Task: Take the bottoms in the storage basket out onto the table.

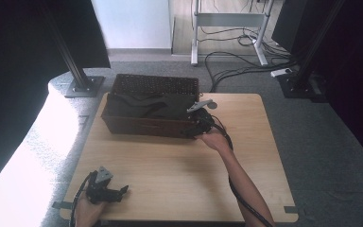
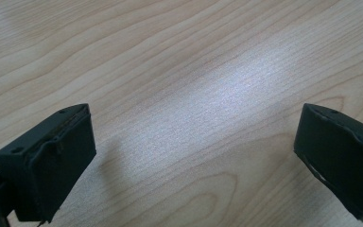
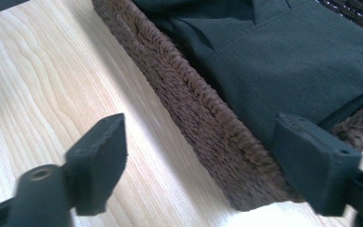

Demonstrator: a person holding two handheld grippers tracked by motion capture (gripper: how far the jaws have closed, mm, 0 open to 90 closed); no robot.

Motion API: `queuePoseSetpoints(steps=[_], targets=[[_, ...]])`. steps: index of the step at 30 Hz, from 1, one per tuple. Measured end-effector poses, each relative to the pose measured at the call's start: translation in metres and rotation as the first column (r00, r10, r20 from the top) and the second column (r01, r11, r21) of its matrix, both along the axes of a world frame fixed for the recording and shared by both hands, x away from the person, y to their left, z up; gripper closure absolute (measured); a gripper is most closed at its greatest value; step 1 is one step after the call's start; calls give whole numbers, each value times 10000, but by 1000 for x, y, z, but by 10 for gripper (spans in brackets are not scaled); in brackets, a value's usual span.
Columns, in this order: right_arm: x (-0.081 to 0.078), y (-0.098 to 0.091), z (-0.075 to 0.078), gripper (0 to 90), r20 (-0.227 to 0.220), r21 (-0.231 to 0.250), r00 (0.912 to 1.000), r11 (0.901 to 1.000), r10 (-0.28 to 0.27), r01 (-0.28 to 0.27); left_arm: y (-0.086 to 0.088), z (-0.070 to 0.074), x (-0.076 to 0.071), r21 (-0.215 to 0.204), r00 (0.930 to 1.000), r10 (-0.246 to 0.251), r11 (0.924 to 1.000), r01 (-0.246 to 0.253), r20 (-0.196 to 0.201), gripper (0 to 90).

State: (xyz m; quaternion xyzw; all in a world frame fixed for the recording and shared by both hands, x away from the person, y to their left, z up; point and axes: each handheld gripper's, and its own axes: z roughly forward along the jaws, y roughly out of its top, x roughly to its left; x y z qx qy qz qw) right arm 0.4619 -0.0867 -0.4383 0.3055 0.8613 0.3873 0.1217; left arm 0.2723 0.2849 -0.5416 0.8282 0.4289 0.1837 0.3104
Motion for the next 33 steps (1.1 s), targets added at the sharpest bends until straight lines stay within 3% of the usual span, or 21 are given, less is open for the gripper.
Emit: queuePoseSetpoints(steps=[6,21,27,33], targets=[[-12,5,2,298,-131,-14,9999,10000,66,-66,0,0,0,-24,10000,6,10000,-6,31,0],[-36,31,1,678,-355,-266,9978,9980,567,-576,0,0,0,-45,10000,15,10000,-14,64,0],[-48,48,0,723,-486,-103,9959,9970,766,-772,-1,0,0,-47,10000,8,10000,-7,74,0],[-55,69,2,725,-622,-237,9928,9943,1026,-1043,-1,0,0,-3,10000,-40,10000,40,48,0]])
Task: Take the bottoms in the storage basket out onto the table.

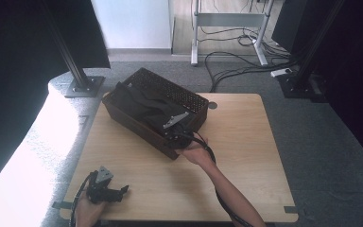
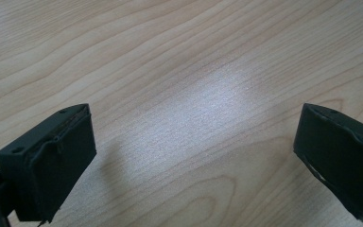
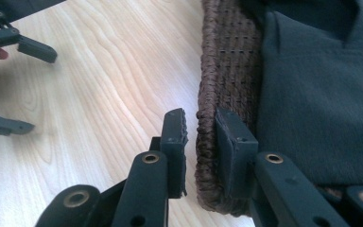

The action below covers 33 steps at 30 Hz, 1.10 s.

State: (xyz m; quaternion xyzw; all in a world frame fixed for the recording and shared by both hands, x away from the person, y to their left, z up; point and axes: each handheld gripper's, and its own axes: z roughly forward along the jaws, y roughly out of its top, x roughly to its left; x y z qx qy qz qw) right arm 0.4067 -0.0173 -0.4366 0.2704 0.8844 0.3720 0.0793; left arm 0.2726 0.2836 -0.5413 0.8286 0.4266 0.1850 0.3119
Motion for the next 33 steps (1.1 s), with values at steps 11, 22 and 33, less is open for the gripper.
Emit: queuePoseSetpoints(steps=[11,22,33], targets=[[-4,32,-2,591,-174,24,9986,9987,500,-500,0,1,-1,-58,10000,-7,10000,7,54,0],[33,-20,24,191,1070,265,9898,9955,-937,914,0,0,-1,9,10000,-20,10000,20,30,0],[67,-53,8,1,1049,-5,9734,9788,-2037,2049,-1,-1,0,57,10000,-11,10000,11,55,0]])
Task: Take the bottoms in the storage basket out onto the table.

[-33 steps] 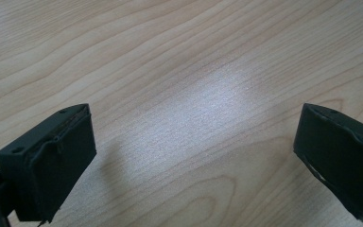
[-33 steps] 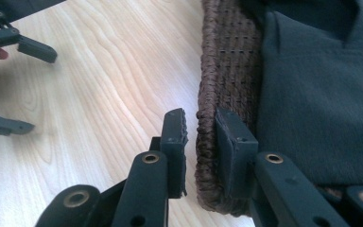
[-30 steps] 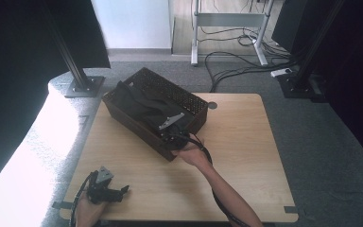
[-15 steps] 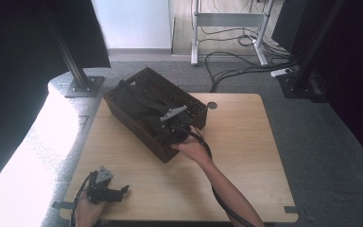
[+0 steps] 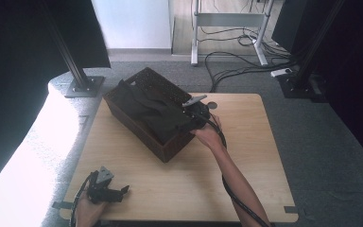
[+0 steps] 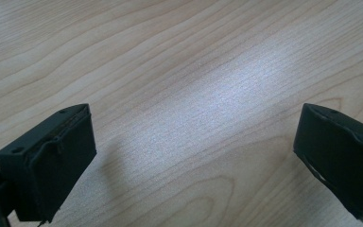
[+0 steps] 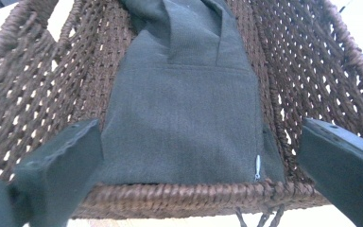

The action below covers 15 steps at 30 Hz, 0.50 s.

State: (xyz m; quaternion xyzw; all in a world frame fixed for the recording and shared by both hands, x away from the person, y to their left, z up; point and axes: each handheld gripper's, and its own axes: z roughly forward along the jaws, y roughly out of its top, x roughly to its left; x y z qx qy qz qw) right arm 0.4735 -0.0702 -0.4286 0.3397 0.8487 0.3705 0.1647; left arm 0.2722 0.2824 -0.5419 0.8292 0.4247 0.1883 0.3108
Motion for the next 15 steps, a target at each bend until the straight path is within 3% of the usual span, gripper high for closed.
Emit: queuePoseSetpoints(steps=[6,13,15], targets=[[5,3,-8,0,-166,135,9999,9999,-15,17,0,0,0,17,10000,-23,10000,23,-36,0],[7,13,-21,0,-451,-152,9986,9994,292,-299,0,0,-1,-16,10000,12,10000,-12,52,0],[7,12,-23,0,-484,35,9984,9996,283,-281,0,0,0,-14,10000,-27,10000,27,7,0]])
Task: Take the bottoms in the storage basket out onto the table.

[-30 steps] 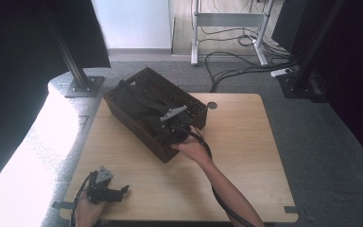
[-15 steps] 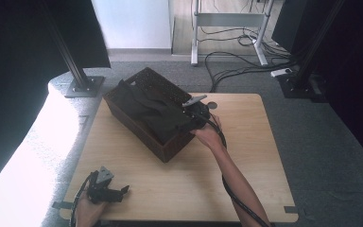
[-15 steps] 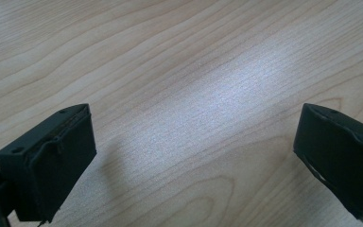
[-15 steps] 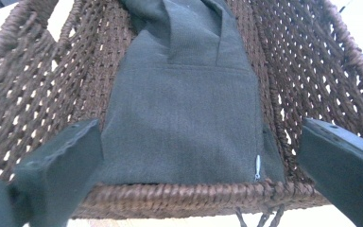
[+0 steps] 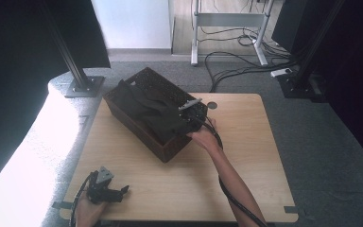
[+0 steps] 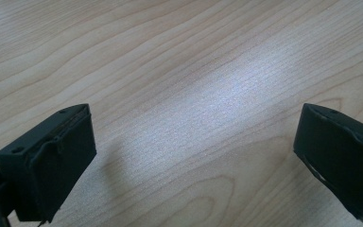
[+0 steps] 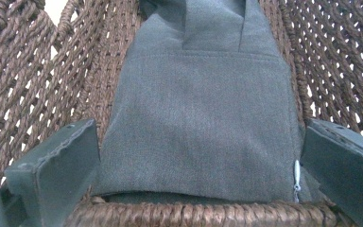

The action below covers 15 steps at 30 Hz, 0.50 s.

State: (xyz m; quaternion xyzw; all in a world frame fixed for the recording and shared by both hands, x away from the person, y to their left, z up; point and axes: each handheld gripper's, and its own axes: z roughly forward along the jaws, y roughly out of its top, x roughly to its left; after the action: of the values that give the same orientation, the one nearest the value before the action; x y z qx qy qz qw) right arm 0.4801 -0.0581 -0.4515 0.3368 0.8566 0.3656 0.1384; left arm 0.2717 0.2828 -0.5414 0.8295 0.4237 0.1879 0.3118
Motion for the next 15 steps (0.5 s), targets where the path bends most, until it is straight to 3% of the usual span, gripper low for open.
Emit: queuePoseSetpoints(steps=[15], targets=[[-9,-6,-2,18,193,257,9998,9997,-39,34,-1,-1,0,89,10000,-13,10000,12,29,0]])
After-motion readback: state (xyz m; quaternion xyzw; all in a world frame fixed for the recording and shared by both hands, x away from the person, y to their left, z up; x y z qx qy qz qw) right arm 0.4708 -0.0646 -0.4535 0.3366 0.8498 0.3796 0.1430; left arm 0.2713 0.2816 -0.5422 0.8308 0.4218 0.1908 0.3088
